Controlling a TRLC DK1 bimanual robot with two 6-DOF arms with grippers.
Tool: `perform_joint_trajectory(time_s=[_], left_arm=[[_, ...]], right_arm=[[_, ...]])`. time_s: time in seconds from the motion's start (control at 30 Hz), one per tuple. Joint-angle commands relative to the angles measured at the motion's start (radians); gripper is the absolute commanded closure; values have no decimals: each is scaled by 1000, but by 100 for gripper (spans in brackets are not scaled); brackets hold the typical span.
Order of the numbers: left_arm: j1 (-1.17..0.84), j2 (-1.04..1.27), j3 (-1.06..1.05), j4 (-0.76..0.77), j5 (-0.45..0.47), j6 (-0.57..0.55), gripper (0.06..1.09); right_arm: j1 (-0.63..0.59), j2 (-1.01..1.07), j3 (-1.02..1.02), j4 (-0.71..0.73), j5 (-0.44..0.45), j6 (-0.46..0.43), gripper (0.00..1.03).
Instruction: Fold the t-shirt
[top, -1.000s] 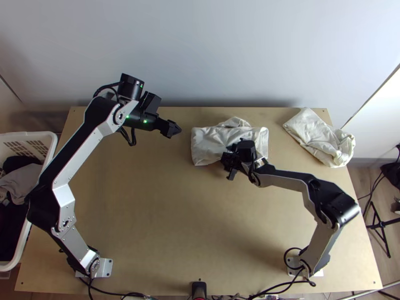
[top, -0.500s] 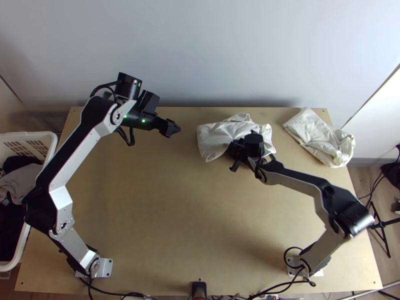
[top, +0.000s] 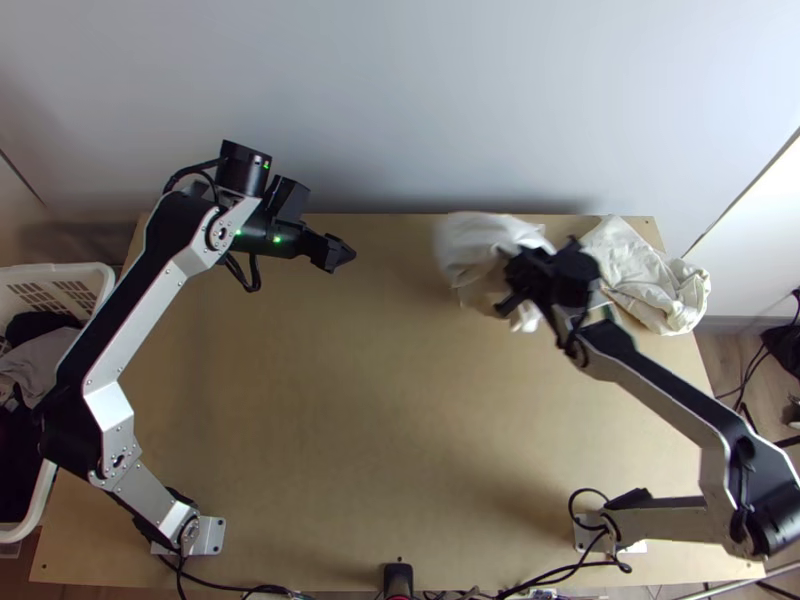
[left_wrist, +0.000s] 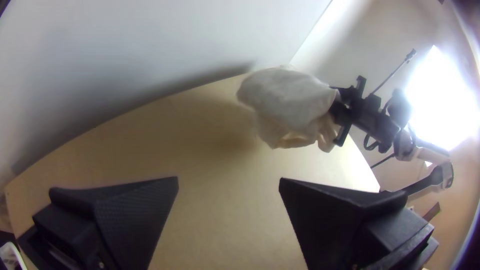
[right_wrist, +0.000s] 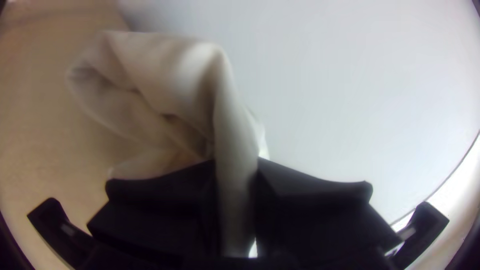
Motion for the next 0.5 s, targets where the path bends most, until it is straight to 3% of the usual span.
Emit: perform_joint_trajectory(time_s=[0.0,0.23,0.47], left_arm=[[10,-23,-1,-12,-5,-2,10],[10,-35,-6,-25,-8,-3,10],[18,-51,-33,-28,-11,-3,10]], right_arm=[[-178,-114,46,-51,3,63,100],[-389,-149,162,-106,-32,82,100],[-670,-126,248,-113,-162,82,100]])
